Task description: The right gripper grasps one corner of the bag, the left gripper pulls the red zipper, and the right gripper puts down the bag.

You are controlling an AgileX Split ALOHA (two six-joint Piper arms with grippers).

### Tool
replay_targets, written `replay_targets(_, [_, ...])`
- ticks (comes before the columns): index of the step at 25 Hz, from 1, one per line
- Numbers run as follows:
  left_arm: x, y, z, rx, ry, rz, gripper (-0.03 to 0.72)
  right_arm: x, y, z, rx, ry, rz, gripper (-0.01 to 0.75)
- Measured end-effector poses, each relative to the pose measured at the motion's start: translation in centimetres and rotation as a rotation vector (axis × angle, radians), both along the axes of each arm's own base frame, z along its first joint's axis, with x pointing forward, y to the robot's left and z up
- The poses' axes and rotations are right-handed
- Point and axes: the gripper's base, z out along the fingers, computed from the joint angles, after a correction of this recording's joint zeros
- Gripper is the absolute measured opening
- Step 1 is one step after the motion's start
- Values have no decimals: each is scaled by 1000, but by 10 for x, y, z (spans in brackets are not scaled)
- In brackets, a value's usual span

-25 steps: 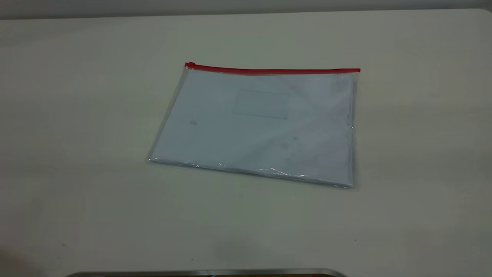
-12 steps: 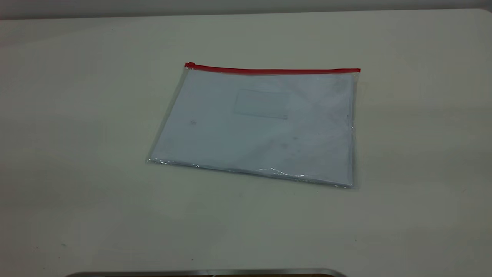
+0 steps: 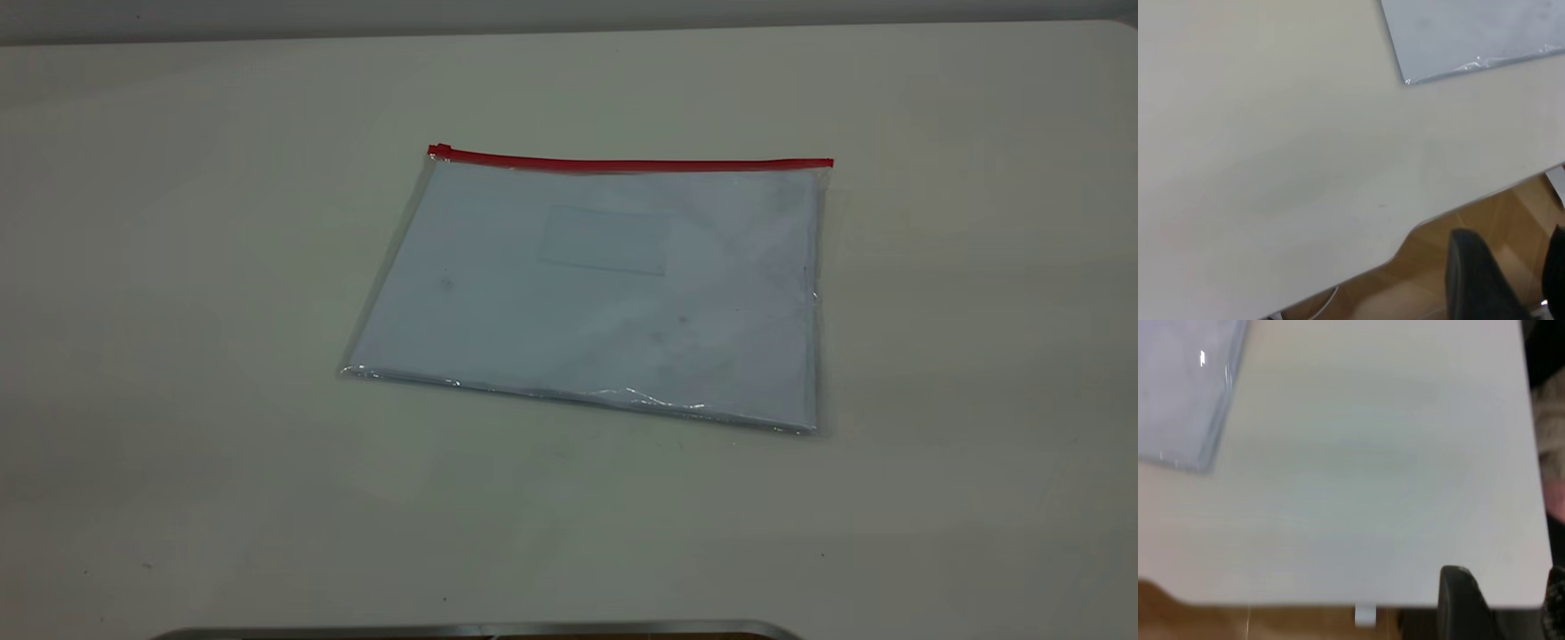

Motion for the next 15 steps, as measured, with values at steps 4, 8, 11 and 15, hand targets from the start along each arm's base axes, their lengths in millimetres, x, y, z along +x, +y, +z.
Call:
replay_targets(4, [-1,0,0,-5,-2,112,316,-18,-1,2,2,-120,-3,330])
replay_targets(8, [-4,0,0,-10,-23,251,316,-31,-1,1,4,-206,-4,330])
replay_targets(11, [-8,0,0,-16,-50,326,316,-32,-1,1,4,-209,-4,330])
replay_targets(15, [-14,0,-1,-24,-90,376,316,-32,-1,1,4,-208,-4,330])
